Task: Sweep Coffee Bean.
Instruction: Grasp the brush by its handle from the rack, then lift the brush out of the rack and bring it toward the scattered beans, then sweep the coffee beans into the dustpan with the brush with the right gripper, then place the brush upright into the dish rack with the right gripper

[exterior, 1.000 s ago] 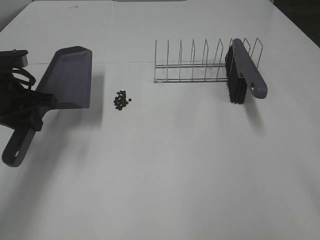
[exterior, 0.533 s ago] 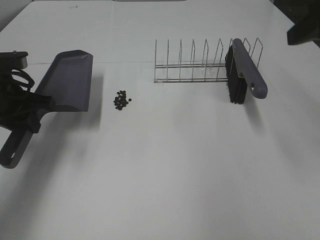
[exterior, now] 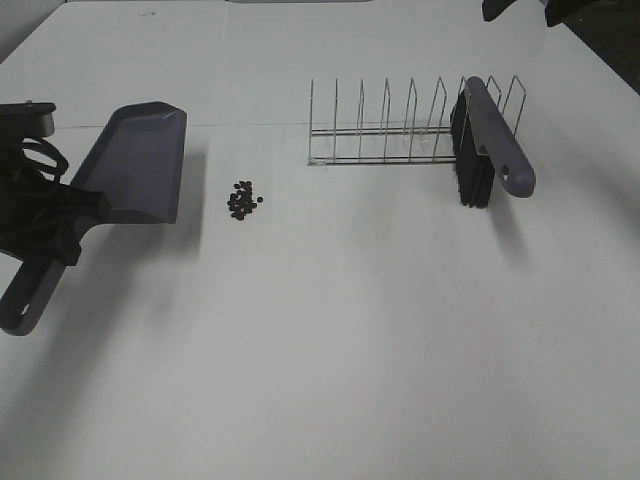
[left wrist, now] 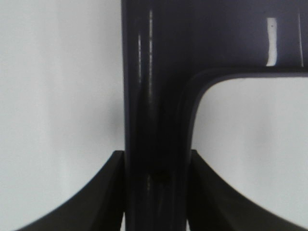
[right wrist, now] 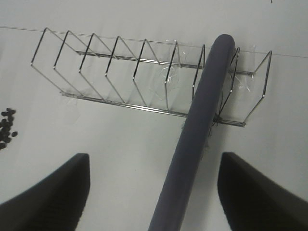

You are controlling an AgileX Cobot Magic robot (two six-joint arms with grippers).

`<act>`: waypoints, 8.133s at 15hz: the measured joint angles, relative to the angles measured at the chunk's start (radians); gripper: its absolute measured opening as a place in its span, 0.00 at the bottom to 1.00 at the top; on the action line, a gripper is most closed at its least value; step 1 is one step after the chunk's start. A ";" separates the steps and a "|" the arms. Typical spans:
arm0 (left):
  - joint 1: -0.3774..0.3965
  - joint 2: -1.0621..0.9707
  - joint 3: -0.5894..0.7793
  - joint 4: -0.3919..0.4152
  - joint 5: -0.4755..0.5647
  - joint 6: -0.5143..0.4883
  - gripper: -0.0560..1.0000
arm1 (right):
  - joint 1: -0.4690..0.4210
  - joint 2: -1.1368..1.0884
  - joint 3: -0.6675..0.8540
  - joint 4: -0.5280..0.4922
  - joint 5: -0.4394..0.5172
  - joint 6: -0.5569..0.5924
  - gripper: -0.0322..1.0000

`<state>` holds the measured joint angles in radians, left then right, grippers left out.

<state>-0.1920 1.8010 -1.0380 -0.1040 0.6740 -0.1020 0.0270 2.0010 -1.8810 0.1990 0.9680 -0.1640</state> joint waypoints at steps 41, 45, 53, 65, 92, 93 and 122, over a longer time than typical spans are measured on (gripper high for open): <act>-0.081 0.180 -0.001 -0.033 0.094 -0.030 0.36 | 0.211 0.235 -0.372 -0.158 0.262 0.159 0.31; -0.081 0.185 -0.001 -0.035 0.061 -0.037 0.36 | 0.372 0.226 -0.198 -0.388 0.263 0.277 0.31; -0.083 0.235 -0.066 -0.044 0.094 -0.041 0.36 | 0.548 0.417 -0.153 -0.555 0.151 0.389 0.31; -0.083 0.236 -0.069 -0.044 0.095 -0.041 0.36 | 0.760 0.609 -0.455 -0.409 0.207 0.312 0.31; -0.083 0.237 -0.070 -0.045 0.097 -0.041 0.36 | 0.091 0.165 -0.250 -0.416 0.264 0.276 0.31; -0.083 0.237 -0.070 -0.045 0.097 -0.041 0.36 | 0.083 0.165 -0.187 -0.396 0.265 0.276 0.31; -0.083 0.237 -0.070 -0.045 0.097 -0.041 0.36 | 0.080 0.434 -0.222 -0.508 -0.055 0.387 0.53</act>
<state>-0.2750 2.0380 -1.1080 -0.1490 0.7710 -0.1430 0.1070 2.4350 -2.1030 -0.3090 0.9130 0.2230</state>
